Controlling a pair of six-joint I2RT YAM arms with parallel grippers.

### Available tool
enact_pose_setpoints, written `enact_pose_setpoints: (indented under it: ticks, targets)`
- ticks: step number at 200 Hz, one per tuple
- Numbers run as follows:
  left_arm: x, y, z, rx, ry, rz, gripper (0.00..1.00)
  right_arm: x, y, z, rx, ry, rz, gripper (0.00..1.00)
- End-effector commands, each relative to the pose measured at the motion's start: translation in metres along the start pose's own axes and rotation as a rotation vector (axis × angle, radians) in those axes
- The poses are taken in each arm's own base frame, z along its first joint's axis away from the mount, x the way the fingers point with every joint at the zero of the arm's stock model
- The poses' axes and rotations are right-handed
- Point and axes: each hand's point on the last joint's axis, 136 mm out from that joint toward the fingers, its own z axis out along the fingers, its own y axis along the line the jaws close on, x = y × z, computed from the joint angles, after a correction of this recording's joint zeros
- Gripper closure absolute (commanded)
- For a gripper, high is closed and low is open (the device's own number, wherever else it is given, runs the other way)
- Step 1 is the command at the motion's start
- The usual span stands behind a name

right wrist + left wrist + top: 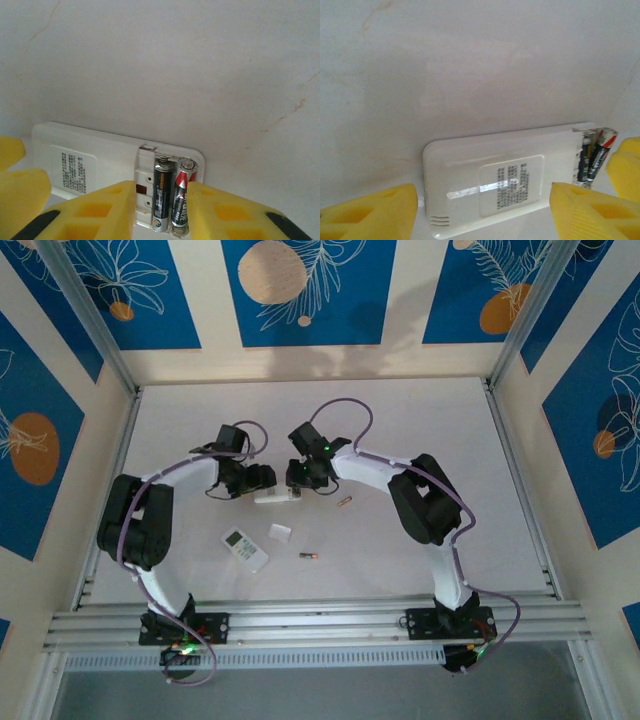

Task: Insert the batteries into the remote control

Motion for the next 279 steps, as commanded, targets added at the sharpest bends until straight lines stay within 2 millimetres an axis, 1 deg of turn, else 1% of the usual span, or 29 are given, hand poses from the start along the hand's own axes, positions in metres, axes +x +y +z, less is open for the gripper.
enact_pose_setpoints:
  ticks: [1,30,69,109,140,181,203,244,279]
  targets:
    - [-0.009,0.001,0.000,-0.021,0.004,0.041,0.31,-0.008,0.003,-0.017,-0.019,-0.007,0.020,0.67]
    - [-0.009,0.005,0.010,-0.040,0.042,0.058,0.33,-0.007,-0.006,-0.009,0.025,-0.001,0.026,0.69]
    - [-0.001,0.007,0.022,-0.035,0.089,0.051,0.35,-0.002,-0.009,0.000,0.036,0.018,0.023,0.74]
    - [0.004,0.008,0.027,-0.023,0.112,0.041,0.39,0.003,-0.012,0.007,0.046,0.035,0.021,0.79]
    - [0.010,0.009,0.029,-0.019,0.124,0.031,0.41,0.008,-0.013,0.012,0.057,0.051,0.014,0.80]
    - [0.019,0.013,0.031,-0.015,0.134,0.017,0.41,0.015,-0.015,0.019,0.072,0.077,0.009,0.83]
    - [0.023,0.014,0.031,-0.010,0.138,0.009,0.41,0.023,-0.018,0.023,0.095,0.098,0.006,0.85]
    - [0.027,0.014,0.031,0.000,0.137,-0.006,0.42,0.047,-0.023,0.034,0.121,0.156,-0.009,0.89]
    - [0.030,0.015,0.030,-0.002,0.138,-0.009,0.42,0.065,-0.030,0.038,0.151,0.208,0.002,0.91]
